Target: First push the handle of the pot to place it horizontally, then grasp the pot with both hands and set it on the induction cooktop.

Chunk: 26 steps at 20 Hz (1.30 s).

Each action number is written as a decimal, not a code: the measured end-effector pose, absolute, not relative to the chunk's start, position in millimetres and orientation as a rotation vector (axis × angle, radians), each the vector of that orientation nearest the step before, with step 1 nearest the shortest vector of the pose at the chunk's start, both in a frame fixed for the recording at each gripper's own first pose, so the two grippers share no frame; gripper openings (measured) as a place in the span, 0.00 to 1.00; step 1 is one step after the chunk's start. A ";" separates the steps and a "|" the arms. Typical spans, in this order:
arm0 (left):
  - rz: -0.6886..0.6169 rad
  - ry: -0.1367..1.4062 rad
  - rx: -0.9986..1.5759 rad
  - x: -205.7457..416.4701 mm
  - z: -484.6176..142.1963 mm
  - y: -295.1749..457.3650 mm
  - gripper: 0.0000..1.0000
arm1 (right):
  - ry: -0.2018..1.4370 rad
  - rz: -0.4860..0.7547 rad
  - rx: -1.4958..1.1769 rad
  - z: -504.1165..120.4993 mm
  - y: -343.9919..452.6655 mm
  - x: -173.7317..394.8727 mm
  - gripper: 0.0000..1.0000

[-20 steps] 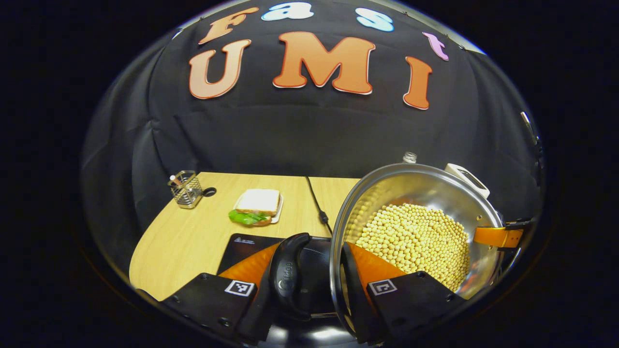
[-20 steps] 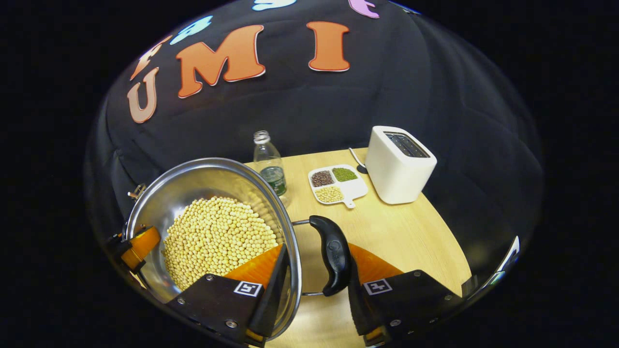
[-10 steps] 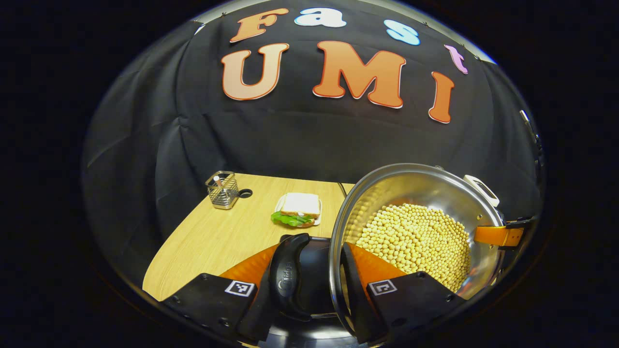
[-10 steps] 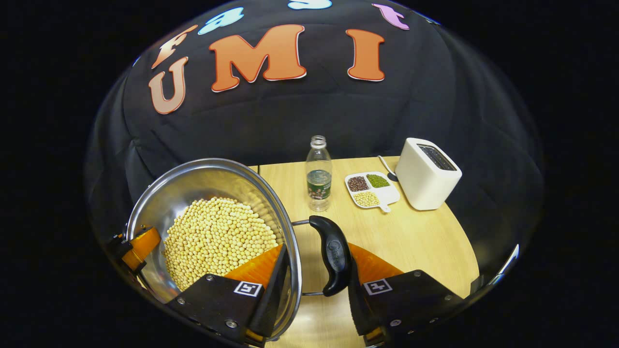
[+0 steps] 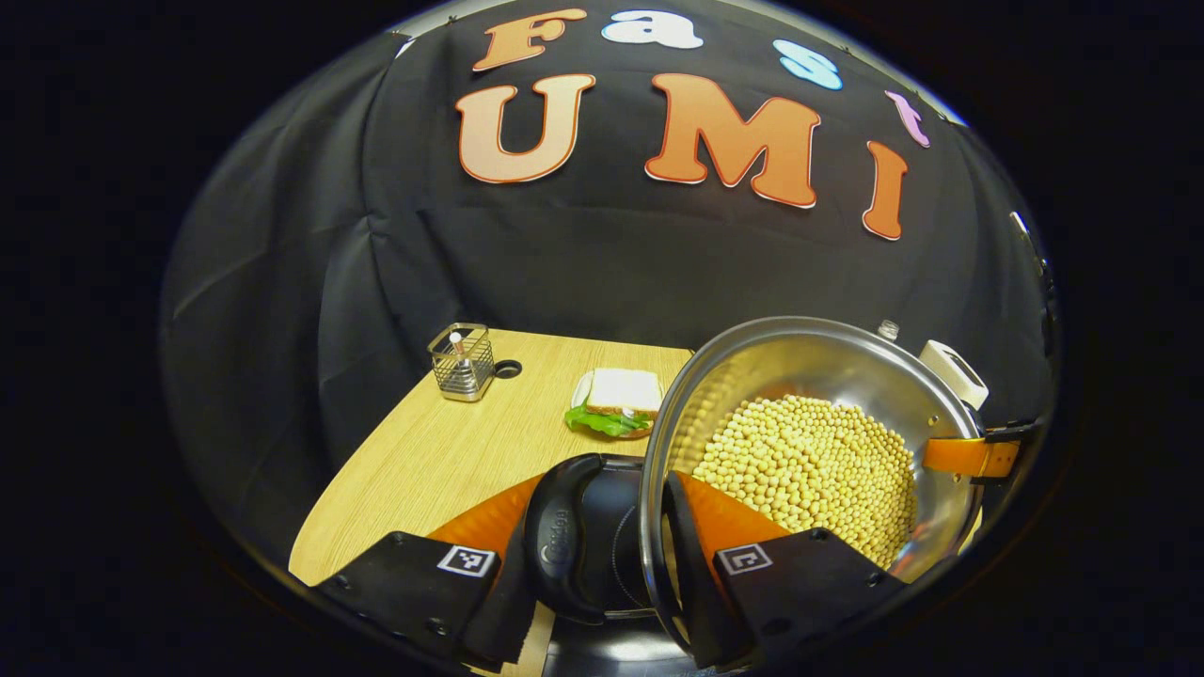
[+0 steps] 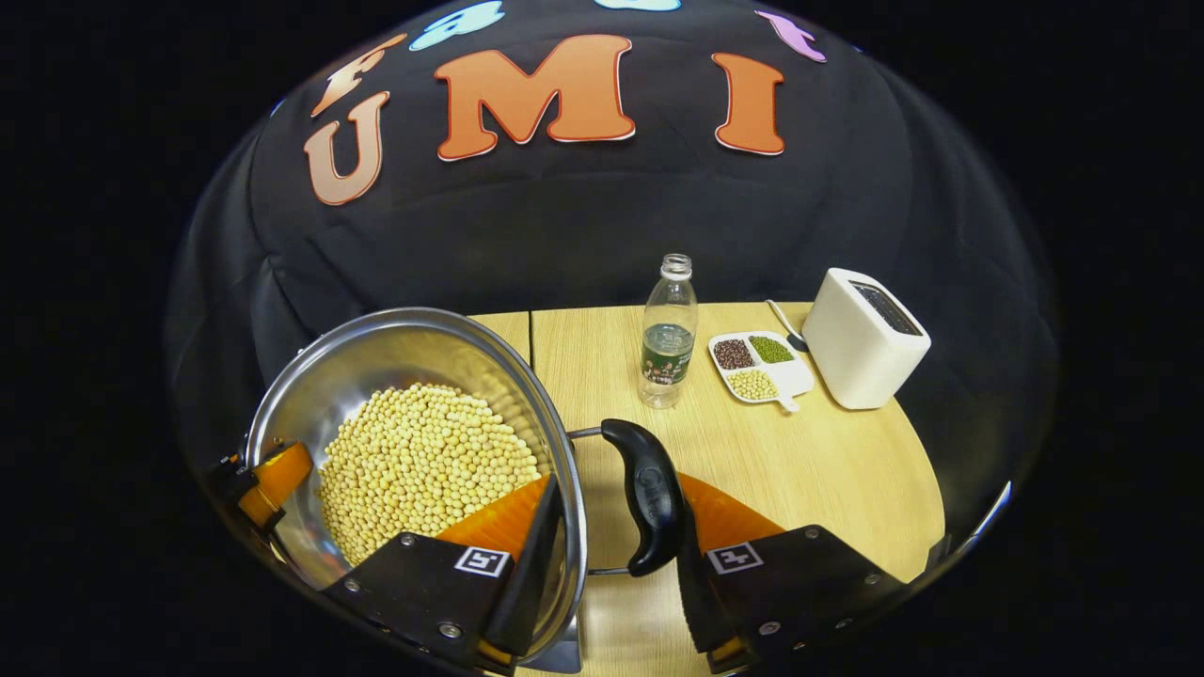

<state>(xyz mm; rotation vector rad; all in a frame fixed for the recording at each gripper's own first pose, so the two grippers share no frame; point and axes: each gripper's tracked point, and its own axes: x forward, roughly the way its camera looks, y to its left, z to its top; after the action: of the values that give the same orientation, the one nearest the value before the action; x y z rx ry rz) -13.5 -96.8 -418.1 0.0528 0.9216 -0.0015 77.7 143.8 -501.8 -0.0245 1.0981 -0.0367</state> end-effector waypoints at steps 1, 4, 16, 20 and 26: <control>0.001 0.926 0.050 -14.0 -419.5 -98.1 0.71 | 1.102 -0.037 -0.024 -502.6 143.7 78.2 0.62; 0.010 0.945 0.046 -15.5 -420.5 -97.7 0.71 | 1.111 -0.035 -0.025 -507.1 148.1 78.0 0.62; 0.040 1.017 0.043 -9.3 -416.1 -101.5 0.72 | 1.167 -0.022 -0.022 -518.9 155.3 78.1 0.62; 0.043 1.033 0.047 -7.7 -415.3 -104.0 0.70 | 1.190 -0.020 -0.021 -516.8 152.9 79.6 0.62; 0.045 1.051 0.035 -5.1 -420.0 -102.3 0.72 | 1.201 -0.027 -0.036 -516.0 155.4 78.5 0.62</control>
<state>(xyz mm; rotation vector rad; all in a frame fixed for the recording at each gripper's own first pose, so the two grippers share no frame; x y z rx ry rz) -5.1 -102.3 -420.0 0.0350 1.0506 0.0446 78.5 155.4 -516.0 -0.0356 1.2012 -0.0271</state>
